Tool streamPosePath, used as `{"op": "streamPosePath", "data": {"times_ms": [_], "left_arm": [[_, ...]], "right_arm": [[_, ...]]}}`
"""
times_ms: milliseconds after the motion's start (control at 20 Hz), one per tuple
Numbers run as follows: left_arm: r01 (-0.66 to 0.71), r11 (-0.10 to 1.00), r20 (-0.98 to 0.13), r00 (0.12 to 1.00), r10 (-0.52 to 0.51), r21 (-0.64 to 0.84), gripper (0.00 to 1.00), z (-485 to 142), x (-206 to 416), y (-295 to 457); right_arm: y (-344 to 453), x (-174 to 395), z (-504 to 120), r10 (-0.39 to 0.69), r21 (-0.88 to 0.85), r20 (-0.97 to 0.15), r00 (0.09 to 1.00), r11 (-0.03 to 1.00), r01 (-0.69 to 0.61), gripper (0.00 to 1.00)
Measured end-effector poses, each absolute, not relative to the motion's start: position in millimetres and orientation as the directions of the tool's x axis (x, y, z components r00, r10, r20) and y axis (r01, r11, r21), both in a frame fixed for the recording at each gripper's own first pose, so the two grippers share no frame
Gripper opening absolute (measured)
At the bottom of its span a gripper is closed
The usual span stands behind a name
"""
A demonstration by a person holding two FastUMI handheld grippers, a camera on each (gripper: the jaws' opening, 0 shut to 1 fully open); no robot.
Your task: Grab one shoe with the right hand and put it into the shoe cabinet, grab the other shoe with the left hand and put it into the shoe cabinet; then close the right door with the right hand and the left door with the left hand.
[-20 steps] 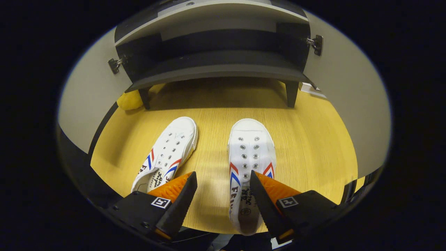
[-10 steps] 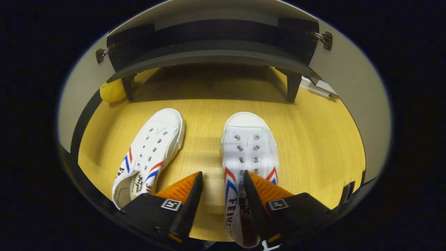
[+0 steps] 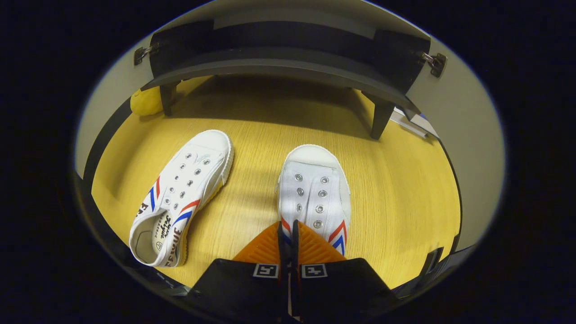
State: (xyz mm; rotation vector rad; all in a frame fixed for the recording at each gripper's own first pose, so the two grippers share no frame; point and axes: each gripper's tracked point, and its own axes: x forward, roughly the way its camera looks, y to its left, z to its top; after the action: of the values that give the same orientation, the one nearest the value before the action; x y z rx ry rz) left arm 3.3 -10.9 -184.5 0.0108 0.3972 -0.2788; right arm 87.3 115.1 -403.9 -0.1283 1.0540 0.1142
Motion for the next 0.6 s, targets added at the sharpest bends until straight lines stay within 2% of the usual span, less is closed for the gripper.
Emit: {"op": "streamPosePath", "data": {"times_ms": [200, 450, 600], "left_arm": [[0.299, 0.954, -0.377, 0.885, -0.274, 0.006, 0.95, -182.5, 6.7, -10.6], [0.344, 0.939, -0.380, 0.872, -0.308, 0.029, 0.95, -185.4, 13.0, -14.0], [0.364, 0.931, -0.375, 0.865, -0.333, 0.014, 0.95, -186.7, 18.1, -22.6]], "right_arm": [[108.7, 83.4, -393.7, 0.099, 0.036, -0.866, 0.490, 0.990, -0.136, 0.00], [99.6, 72.1, -356.0, 0.134, 0.129, -0.823, 0.552, 0.990, -0.049, 0.01], [98.0, 61.8, -328.3, 0.129, 0.104, -0.787, 0.603, 0.992, -0.077, 0.01]]}}
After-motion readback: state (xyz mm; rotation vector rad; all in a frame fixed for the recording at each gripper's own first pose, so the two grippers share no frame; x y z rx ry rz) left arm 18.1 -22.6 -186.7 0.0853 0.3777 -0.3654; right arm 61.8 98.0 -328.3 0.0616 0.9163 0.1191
